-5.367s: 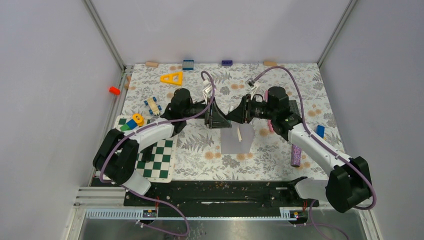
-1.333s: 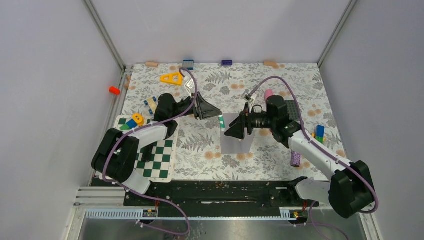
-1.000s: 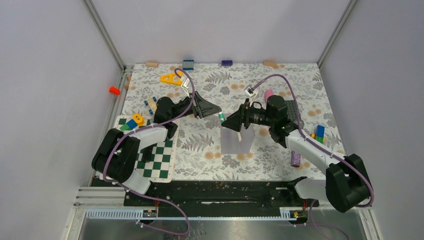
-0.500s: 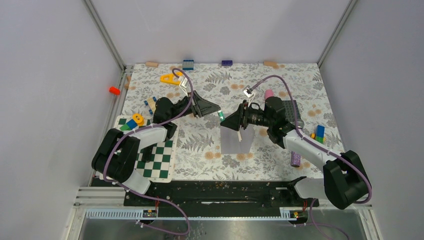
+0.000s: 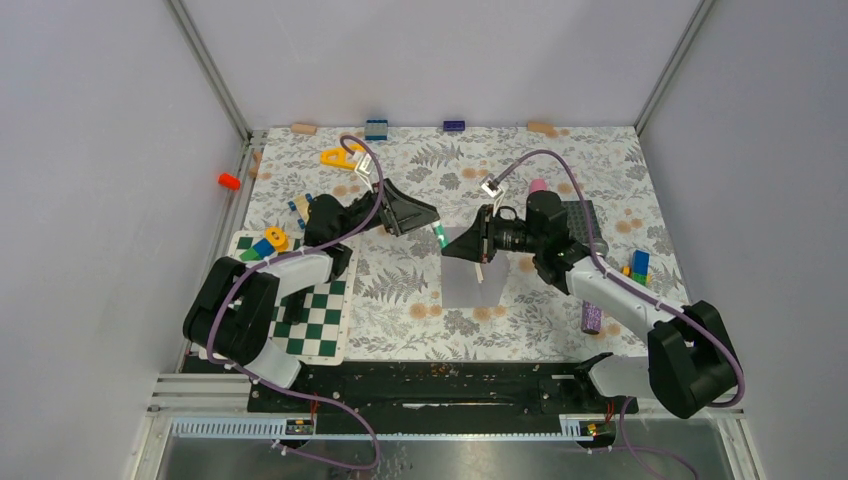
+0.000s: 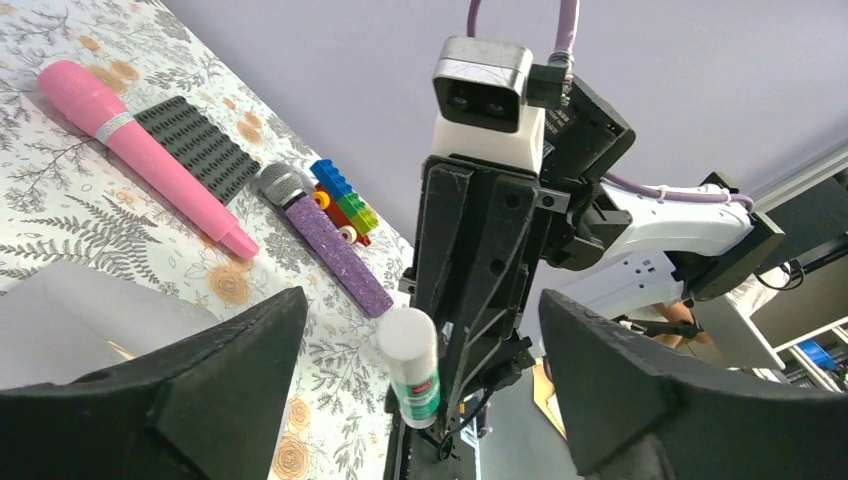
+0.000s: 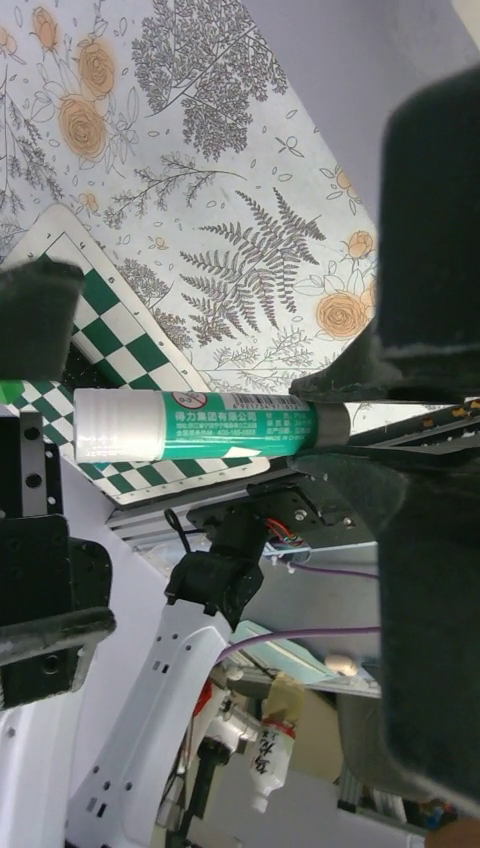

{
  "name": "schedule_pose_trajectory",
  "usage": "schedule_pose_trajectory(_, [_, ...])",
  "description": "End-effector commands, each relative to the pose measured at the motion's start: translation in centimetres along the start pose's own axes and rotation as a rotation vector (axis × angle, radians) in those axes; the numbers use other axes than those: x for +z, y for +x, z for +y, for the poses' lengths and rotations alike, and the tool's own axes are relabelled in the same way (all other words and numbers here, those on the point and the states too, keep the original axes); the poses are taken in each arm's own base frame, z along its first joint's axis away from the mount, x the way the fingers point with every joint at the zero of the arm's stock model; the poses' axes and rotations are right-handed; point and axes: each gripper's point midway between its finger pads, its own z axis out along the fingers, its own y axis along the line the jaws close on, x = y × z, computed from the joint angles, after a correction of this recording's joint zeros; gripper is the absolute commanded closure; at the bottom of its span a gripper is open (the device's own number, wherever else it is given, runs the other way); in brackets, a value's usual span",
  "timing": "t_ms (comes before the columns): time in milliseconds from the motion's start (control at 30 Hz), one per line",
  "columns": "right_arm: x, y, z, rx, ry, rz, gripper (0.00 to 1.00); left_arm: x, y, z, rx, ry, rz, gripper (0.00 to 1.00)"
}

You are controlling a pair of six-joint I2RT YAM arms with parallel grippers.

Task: Place the letter into the envelope and seal it
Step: Adjust the solid glue.

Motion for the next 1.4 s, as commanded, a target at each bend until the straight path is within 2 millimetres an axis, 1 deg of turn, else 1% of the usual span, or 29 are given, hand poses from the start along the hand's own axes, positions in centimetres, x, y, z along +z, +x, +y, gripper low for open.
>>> schedule_pose_trajectory(0, [-1.0,-0.9,2.7,-0.135,-0.051,0.072,1.0,-1.1,-1.6,-0.7,0.101,0.013,-0.039,0.04])
schedule_pose_trajectory(33, [-1.4,-0.6,2.8,-0.156,-0.052,0.098,1.0,-1.5,-2.1,-0.7,0.117,0.007,-0.051,0.01])
schedule_pose_trajectory(100, [-2.3,0.2,3.1,-0.2,-0.047,0.151,1.0,-2.2,-3.0,-0.9,0.163,0.014,-0.048,0.01])
schedule_pose_trajectory(167, [-3.3,1.3,3.3,-0.219,-0.043,0.217,1.0,-2.6,-3.3,-1.4,0.212,0.044,-0.011,0.01])
schedule_pose_trajectory(267, [-4.9,2.7,3.6,-0.288,-0.049,0.331,1.0,-2.7,-2.5,-2.4,0.284,0.11,0.086,0.01])
schedule_pose_trajectory(367, [-6.4,3.7,3.1,-0.353,-0.028,0.45,1.0,-2.8,-1.9,-3.5,0.326,0.162,0.146,0.01])
schedule_pose_trajectory(433, [-7.4,4.3,2.6,-0.367,-0.003,0.534,1.0,-2.6,-1.4,-4.1,0.348,0.195,0.19,0.01])
schedule_pose_trajectory(567, [-8.6,5.0,2.5,-0.364,-0.016,0.658,1.0,-2.2,0.0,-4.7,0.374,0.222,0.27,0.01])
schedule_pose_trajectory(667, [-9.0,5.3,2.9,-0.329,-0.045,0.705,1.0,-1.5,1.4,-4.2,0.434,0.178,0.333,0.01])
schedule_pose_trajectory(700, [-8.9,5.4,3.0,-0.318,-0.054,0.714,1.0,-1.3,2.3,-3.5,0.485,0.139,0.376,0.01])
schedule_pose_trajectory(767, [-8.8,5.3,3.3,-0.297,-0.071,0.721,1.0,-1.3,4.3,-3.2,0.619,0.099,0.486,0.01])
schedule_pose_trajectory(800, [-8.7,5.3,3.4,-0.289,-0.079,0.72,1.0,-1.4,5.2,-3.2,0.643,0.098,0.524,0.01])
schedule_pose_trajectory(967, [-8.2,5.1,4.1,-0.262,-0.129,0.695,1.0,-1.7,6.8,-3.9,0.676,0.137,0.567,0.01])
schedule_pose_trajectory(1133, [-7.8,5.1,3.9,-0.221,-0.127,0.703,1.0,-2.2,9.6,-5.0,0.741,0.205,0.674,0.01])
schedule_pose_trajectory(1267, [-7.4,5.4,3.6,-0.156,-0.128,0.723,1.0,-1.9,10.6,-5.5,0.79,0.211,0.721,0.01])
schedule_pose_trajectory(1367, [-7.3,5.8,3.6,-0.095,-0.14,0.749,1.0,-1.3,10.5,-5.5,0.813,0.195,0.729,0.01])
